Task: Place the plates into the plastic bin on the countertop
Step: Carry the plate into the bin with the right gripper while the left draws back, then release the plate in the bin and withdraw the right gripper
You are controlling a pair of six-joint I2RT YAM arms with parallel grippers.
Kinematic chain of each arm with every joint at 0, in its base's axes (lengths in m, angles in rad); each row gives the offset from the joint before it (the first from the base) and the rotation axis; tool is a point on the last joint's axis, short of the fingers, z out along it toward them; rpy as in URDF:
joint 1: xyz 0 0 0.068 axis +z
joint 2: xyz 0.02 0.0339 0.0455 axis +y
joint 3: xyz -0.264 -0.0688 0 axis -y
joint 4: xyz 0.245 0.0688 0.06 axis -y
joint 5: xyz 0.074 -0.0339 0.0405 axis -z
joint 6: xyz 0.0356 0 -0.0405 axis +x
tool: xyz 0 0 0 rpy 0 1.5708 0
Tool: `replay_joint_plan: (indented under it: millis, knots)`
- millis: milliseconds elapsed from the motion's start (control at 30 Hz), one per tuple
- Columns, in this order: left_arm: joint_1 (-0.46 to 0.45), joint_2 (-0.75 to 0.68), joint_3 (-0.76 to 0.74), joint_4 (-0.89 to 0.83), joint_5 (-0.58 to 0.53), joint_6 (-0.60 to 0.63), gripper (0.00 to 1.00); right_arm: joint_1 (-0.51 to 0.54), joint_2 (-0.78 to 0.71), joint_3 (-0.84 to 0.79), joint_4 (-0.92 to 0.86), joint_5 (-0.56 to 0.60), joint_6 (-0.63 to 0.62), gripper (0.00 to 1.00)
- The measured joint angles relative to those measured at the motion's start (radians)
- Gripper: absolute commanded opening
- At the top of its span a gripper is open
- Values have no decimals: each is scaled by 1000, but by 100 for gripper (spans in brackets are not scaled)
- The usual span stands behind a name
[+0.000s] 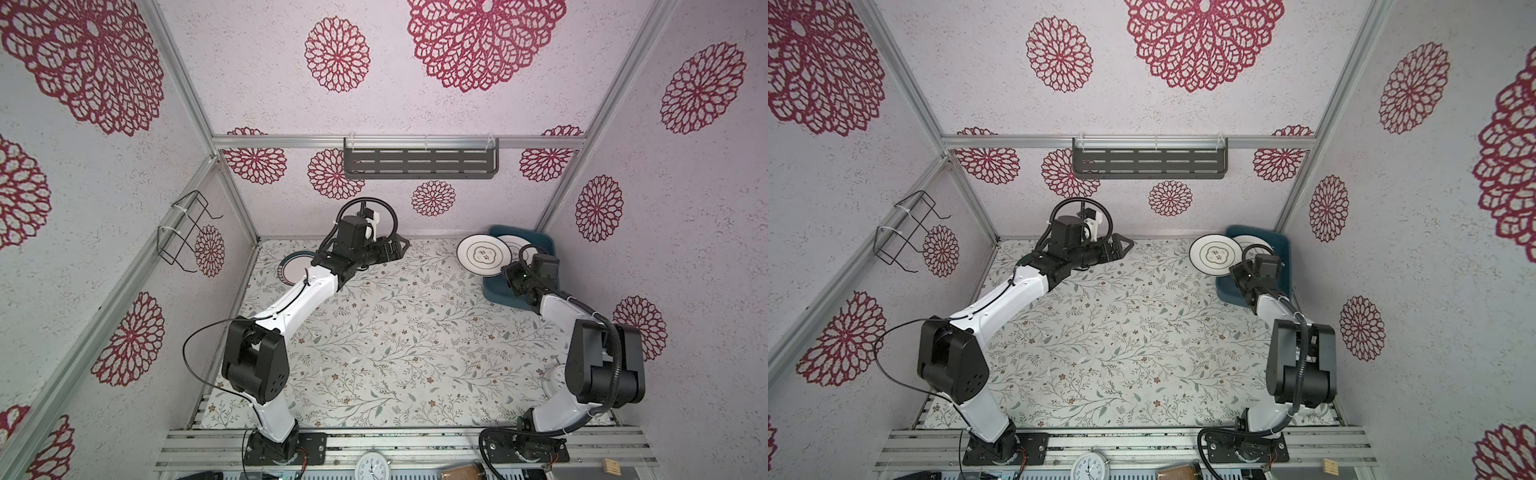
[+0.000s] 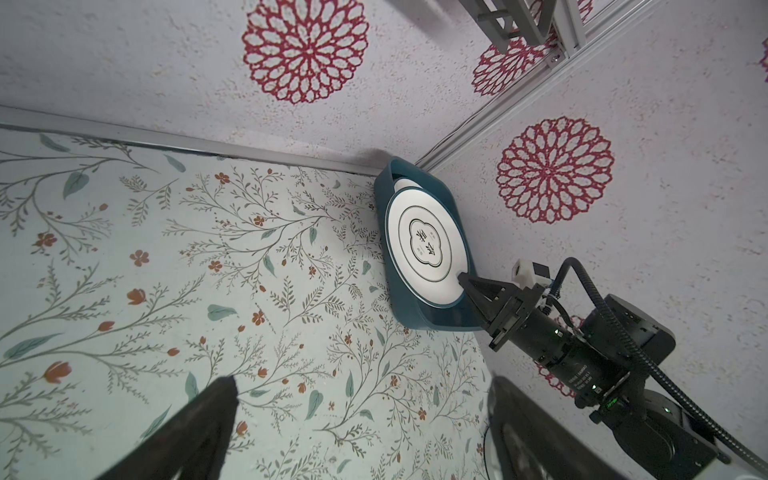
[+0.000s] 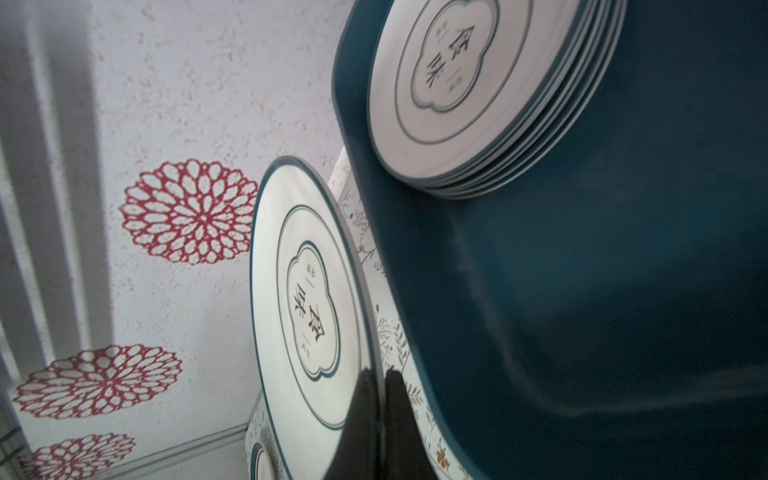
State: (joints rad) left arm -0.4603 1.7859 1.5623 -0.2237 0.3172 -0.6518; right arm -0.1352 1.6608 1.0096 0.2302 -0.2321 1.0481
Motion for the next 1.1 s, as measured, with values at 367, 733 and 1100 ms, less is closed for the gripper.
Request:
replay_joint_plan:
  millis: [367, 733, 1100]
  knots:
    - [-15, 163, 156, -56, -90, 23, 97, -144, 187, 153, 49, -18, 24, 0]
    - [-10, 266, 261, -74, -188, 16, 97, -175, 409, 365, 40, -26, 45, 0]
    - [21, 287, 272, -72, -225, -12, 97, -174, 445, 398, -5, 26, 45, 4]
